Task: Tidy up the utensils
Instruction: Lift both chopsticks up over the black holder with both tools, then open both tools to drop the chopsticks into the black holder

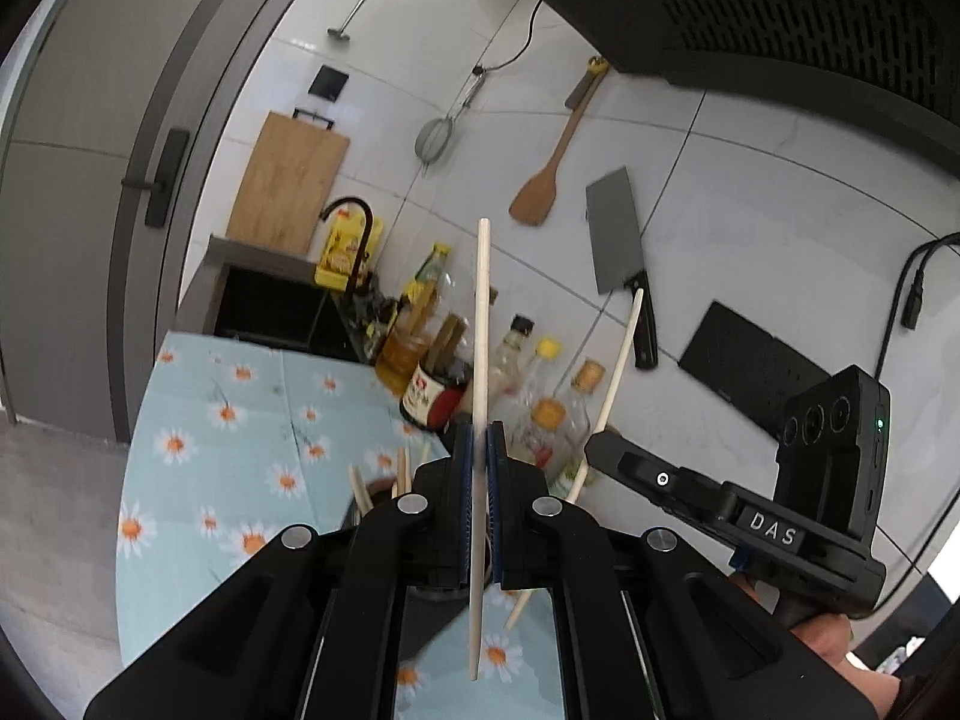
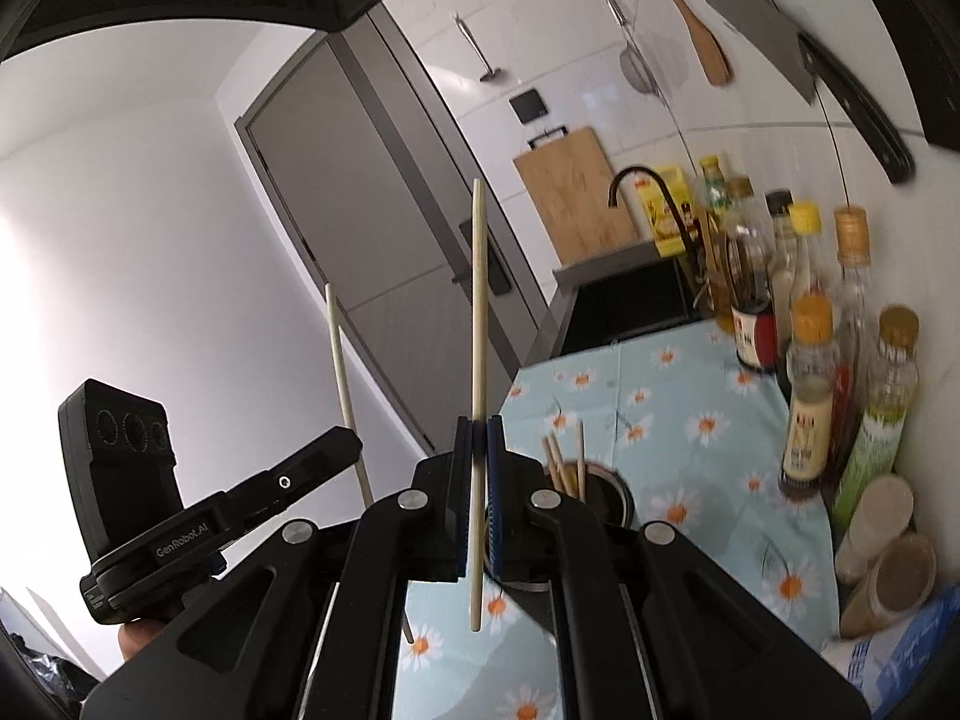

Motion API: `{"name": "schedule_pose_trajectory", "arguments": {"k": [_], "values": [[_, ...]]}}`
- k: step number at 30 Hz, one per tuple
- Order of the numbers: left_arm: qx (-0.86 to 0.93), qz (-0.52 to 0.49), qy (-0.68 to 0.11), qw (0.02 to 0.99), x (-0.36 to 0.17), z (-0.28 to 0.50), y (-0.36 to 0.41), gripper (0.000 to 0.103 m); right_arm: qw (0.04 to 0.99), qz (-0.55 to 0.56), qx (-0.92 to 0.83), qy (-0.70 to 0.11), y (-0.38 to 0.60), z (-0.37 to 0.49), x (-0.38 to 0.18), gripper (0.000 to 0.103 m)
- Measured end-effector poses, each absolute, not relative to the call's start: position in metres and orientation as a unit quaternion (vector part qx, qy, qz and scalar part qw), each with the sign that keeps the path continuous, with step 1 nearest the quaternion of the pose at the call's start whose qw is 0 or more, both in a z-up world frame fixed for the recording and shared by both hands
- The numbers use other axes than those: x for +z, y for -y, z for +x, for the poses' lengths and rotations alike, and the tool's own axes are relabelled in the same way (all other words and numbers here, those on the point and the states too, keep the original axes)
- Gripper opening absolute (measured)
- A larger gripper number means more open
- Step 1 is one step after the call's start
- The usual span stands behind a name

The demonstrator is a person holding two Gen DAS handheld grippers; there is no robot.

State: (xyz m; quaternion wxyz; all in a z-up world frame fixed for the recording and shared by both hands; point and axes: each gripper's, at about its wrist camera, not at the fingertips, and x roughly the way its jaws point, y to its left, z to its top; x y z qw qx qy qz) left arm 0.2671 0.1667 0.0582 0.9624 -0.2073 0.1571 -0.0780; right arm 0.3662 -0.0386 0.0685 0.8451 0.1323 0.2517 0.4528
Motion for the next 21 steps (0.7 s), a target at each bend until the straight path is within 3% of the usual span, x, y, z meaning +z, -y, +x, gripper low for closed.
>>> {"name": "schedule_pose_trajectory", "arguments": {"k": [9, 21], "values": [[-0.061, -0.185, -0.118, 0.974, 0.075, 0.29, -0.172, 0.004, 0.858, 0.129, 0.44, -0.231, 0.028, 0.389, 0.079, 0.006], [-0.055, -0.171, -0.134, 0.975, 0.057, 0.32, -0.172, 0.004, 0.871, 0.088, 0.425, -0.229, 0.007, 0.403, 0.066, 0.006]]}}
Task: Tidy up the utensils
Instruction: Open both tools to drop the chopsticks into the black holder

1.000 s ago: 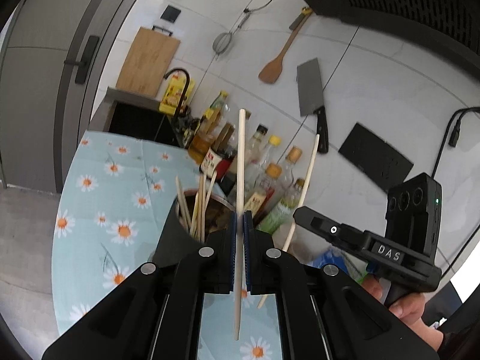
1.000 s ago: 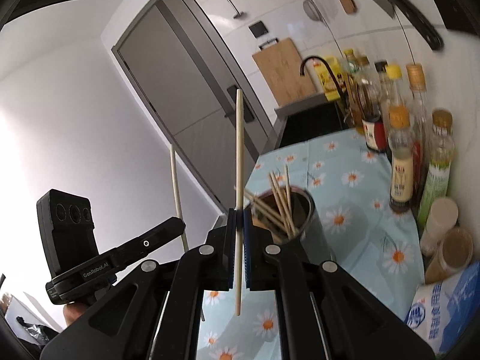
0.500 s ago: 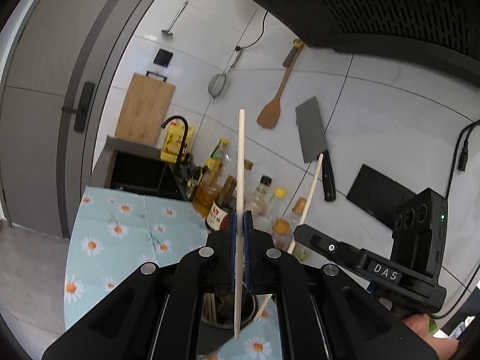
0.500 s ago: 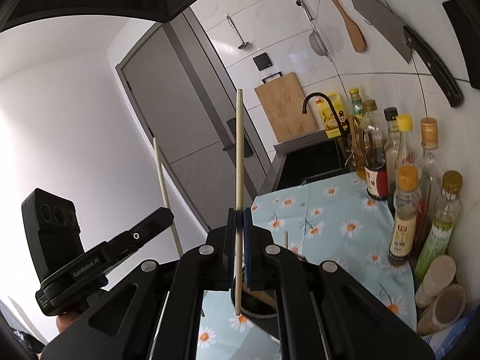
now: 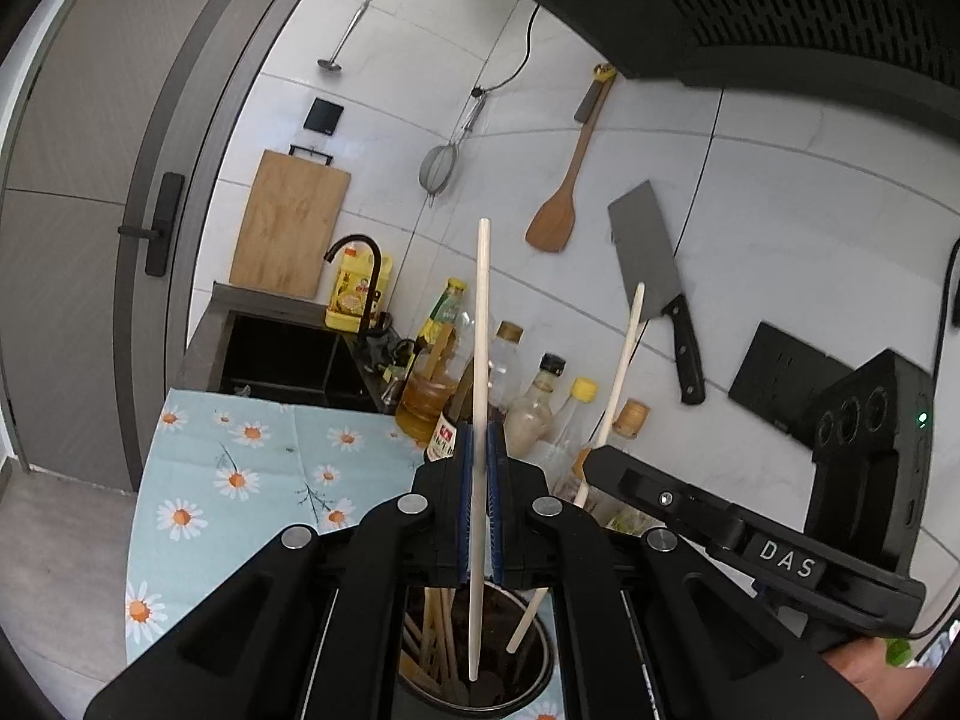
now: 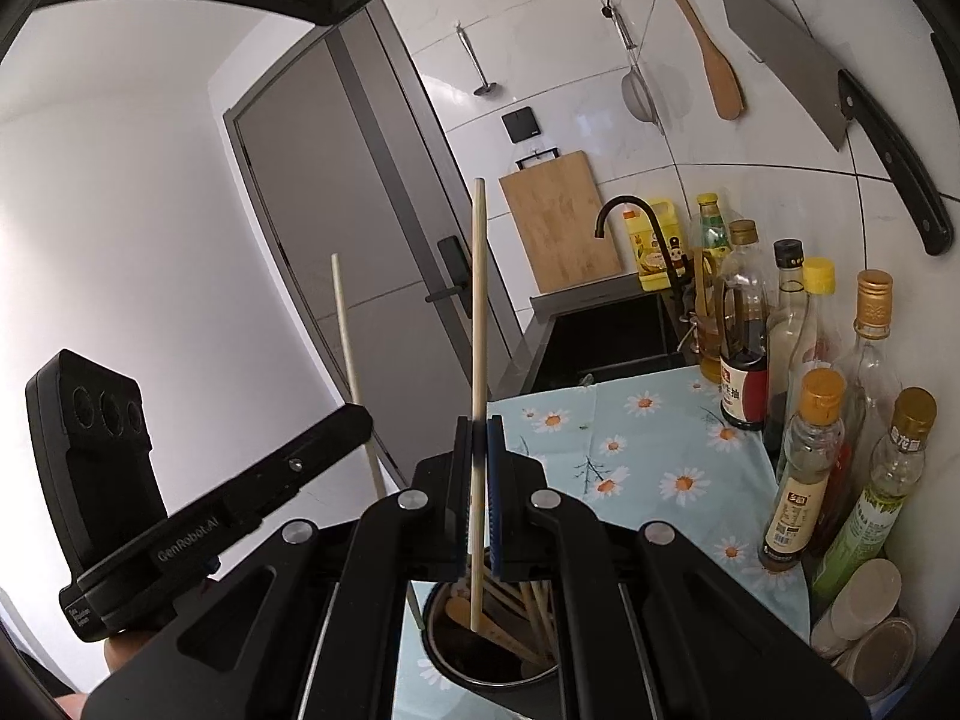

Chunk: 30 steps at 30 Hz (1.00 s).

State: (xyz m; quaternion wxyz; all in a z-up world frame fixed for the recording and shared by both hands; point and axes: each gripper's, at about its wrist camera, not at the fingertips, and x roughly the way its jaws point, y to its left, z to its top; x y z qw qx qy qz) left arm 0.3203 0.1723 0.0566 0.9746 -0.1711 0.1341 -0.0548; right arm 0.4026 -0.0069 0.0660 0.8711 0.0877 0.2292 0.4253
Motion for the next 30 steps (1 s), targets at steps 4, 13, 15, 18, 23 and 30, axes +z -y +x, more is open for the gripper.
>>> {"name": "schedule_pose_trajectory", "arguments": {"k": [4, 13, 15, 18, 23, 30], "values": [[-0.053, -0.167, -0.148, 0.973, 0.043, 0.327, -0.172, 0.004, 0.873, 0.075, 0.421, -0.234, 0.002, 0.404, 0.056, 0.006], [-0.041, -0.177, -0.176, 0.968, 0.025, 0.333, -0.174, 0.005, 0.86, 0.082, 0.425, -0.269, -0.001, 0.411, 0.039, 0.006], [-0.036, -0.177, -0.181, 0.967, 0.023, 0.332, -0.174, 0.005, 0.862, 0.083, 0.42, -0.271, 0.0, 0.411, 0.037, 0.01], [-0.034, -0.176, -0.184, 0.966, 0.023, 0.328, -0.173, 0.005, 0.862, 0.086, 0.419, -0.272, 0.005, 0.41, 0.038, 0.011], [-0.029, -0.178, -0.185, 0.966, 0.026, 0.318, -0.174, 0.005, 0.863, 0.096, 0.416, -0.269, 0.017, 0.405, 0.043, 0.013], [-0.032, -0.172, -0.191, 0.966, 0.038, 0.293, -0.167, 0.005, 0.863, 0.1, 0.413, -0.274, 0.035, 0.384, 0.051, 0.02]]}}
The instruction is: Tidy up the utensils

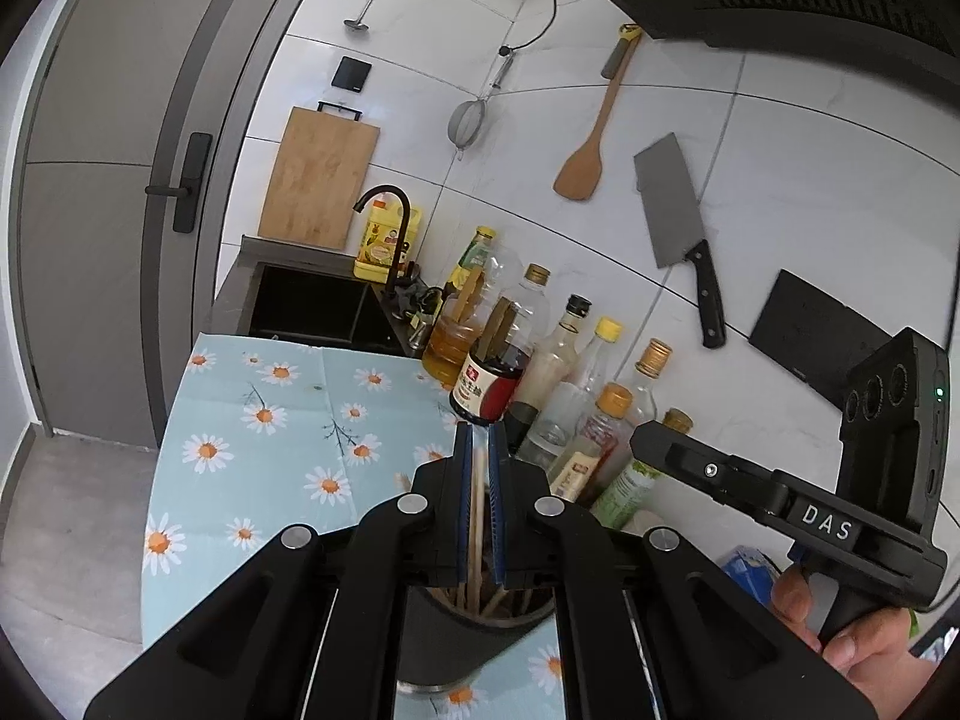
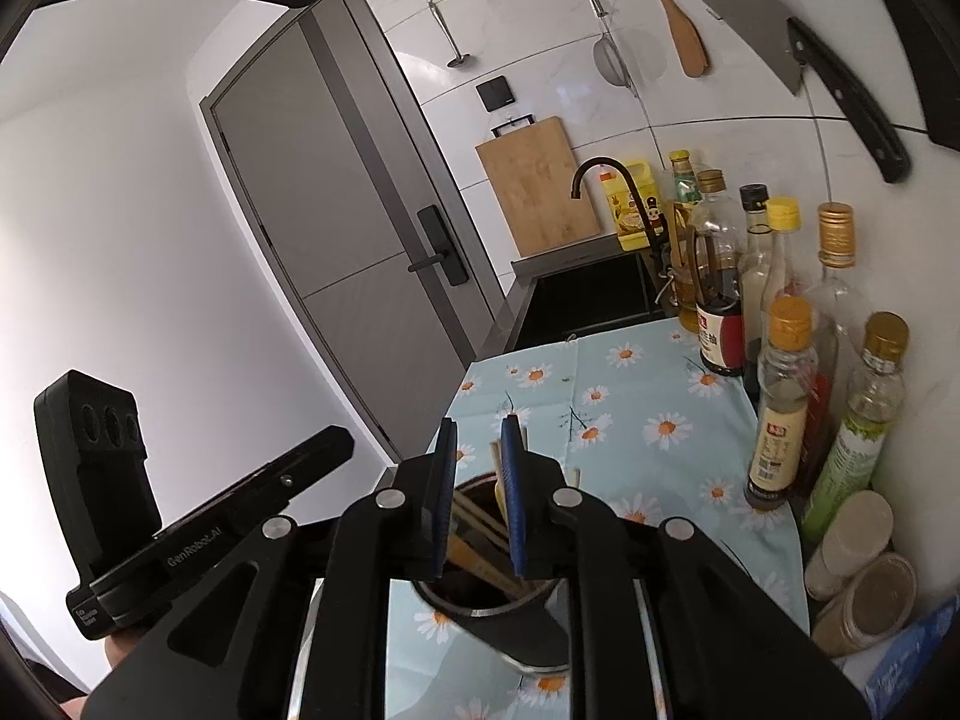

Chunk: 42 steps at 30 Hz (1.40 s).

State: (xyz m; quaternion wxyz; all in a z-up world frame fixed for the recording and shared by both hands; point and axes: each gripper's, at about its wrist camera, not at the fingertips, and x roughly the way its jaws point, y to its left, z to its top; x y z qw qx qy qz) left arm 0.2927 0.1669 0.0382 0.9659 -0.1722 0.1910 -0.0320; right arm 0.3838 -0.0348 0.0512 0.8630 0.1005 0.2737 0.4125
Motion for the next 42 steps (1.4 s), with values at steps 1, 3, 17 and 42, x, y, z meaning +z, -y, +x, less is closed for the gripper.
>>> {"name": "schedule_pose_trajectory", "arguments": {"k": [1, 3, 17, 42], "values": [[-0.027, -0.166, -0.192, 0.967, 0.039, 0.287, -0.165, 0.005, 0.863, 0.101, 0.414, -0.273, 0.038, 0.379, 0.052, 0.023], [-0.026, -0.158, -0.19, 0.969, 0.042, 0.274, -0.161, 0.014, 0.869, 0.094, 0.406, -0.266, 0.048, 0.365, 0.055, 0.025], [-0.001, -0.142, -0.208, 0.968, 0.03, 0.17, -0.132, 0.074, 0.884, 0.026, 0.388, -0.261, 0.11, 0.276, 0.052, 0.084], [0.083, -0.116, -0.299, 0.944, -0.004, 0.065, -0.037, 0.096, 0.861, -0.043, 0.407, -0.302, 0.184, 0.191, 0.006, 0.098]]}}
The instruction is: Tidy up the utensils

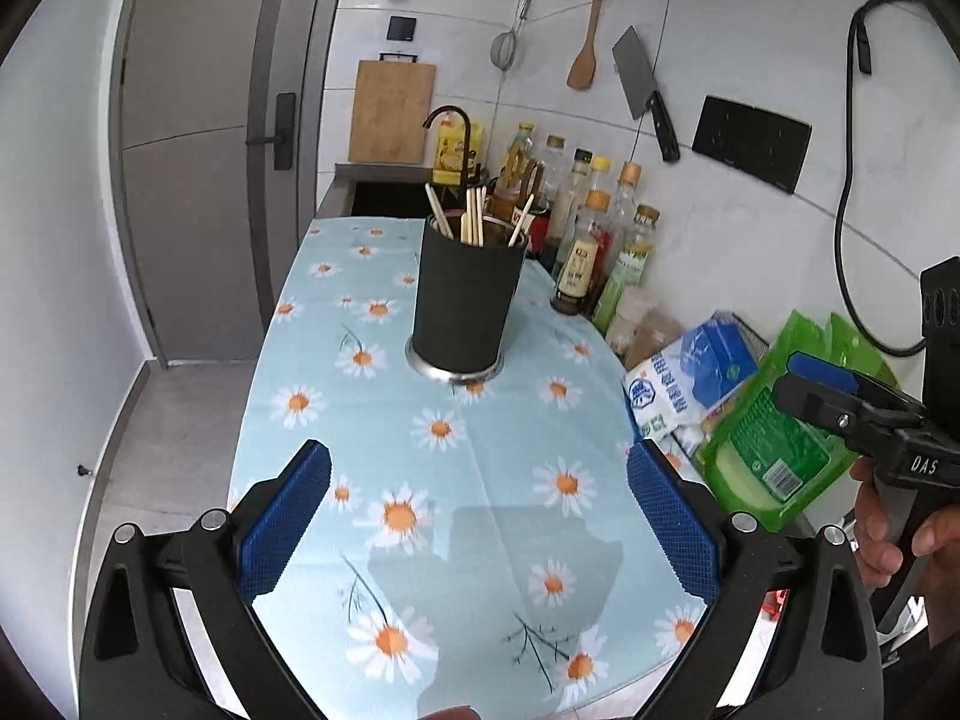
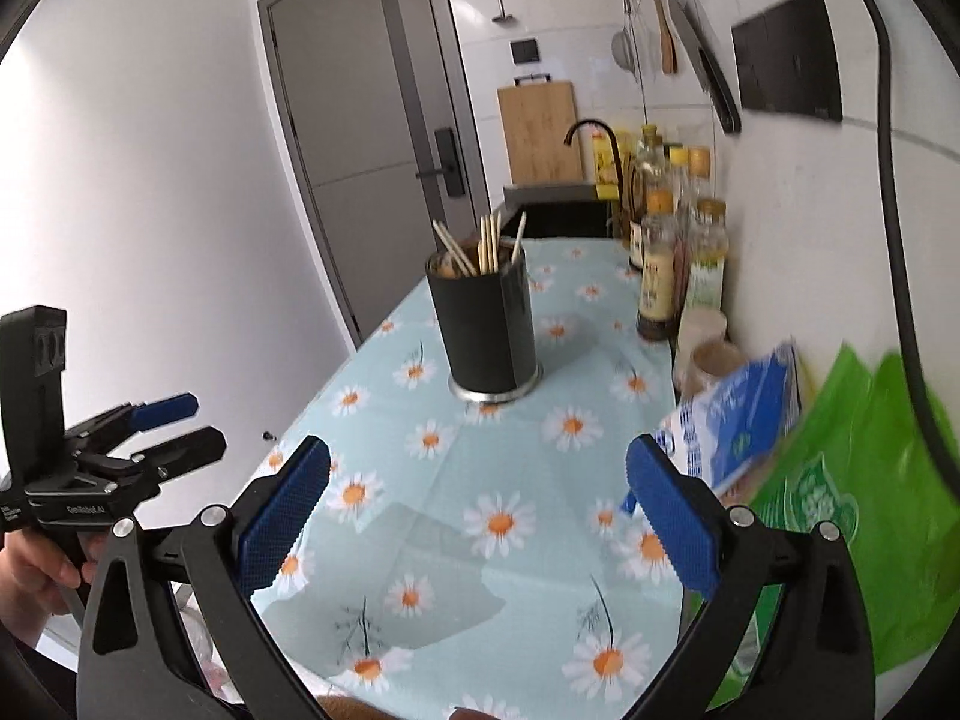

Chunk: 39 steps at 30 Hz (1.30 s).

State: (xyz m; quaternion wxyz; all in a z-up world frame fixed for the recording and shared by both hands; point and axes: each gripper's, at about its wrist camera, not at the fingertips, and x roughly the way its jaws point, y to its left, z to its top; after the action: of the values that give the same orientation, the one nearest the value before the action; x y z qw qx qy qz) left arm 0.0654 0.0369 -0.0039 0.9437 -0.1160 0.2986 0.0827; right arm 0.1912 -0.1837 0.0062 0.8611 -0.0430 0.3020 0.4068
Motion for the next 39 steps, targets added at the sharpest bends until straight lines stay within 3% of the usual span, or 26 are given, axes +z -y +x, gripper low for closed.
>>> {"name": "schedule_pose_trajectory", "arguments": {"k": [39], "values": [[0.101, -0.107, -0.317, 0.937, -0.02, 0.055, -0.011, 0.096, 0.853, -0.063, 0.399, -0.329, 0.194, 0.176, -0.02, 0.098]]}}
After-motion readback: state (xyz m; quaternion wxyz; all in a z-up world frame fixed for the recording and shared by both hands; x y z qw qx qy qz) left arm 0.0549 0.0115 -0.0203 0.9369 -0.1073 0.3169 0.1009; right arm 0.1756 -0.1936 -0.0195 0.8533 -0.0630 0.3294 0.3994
